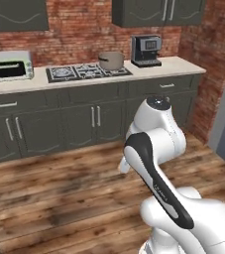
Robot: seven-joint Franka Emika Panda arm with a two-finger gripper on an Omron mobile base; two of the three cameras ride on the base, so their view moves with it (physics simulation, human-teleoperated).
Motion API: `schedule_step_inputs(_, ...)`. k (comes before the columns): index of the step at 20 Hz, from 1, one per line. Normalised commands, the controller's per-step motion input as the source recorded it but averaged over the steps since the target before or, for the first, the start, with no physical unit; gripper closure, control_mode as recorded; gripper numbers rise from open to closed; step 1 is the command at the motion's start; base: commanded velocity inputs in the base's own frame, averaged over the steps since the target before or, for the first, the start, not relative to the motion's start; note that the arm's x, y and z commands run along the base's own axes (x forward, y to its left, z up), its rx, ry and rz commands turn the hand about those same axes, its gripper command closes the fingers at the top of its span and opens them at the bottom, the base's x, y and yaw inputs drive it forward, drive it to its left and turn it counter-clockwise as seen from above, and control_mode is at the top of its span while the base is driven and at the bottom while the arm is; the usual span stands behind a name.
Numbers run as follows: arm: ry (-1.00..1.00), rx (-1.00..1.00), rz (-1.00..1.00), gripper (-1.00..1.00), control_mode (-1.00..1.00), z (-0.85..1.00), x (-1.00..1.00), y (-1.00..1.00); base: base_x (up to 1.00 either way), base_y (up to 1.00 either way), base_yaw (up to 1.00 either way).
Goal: Move the pot and pan from the stove into the sink.
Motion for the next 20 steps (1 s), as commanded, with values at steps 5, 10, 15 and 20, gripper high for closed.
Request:
schedule_step_inputs(5,0.00,0.00,0.00,-1.00,1.00,0.00,0.00,0.00,0.87,0.05,0.00)
schedule_step_inputs(10,0.00,0.00,0.00,-1.00,1.00,0.00,0.00,0.00,0.87,0.01,0.00)
schedule_step_inputs(15,0.00,0.00,0.00,-1.00,1.00,0.00,0.00,0.00,0.89,0.03,0.00)
schedule_step_inputs(20,0.00,0.00,0.00,-1.00,1.00,0.00,0.00,0.00,0.88,0.05,0.00)
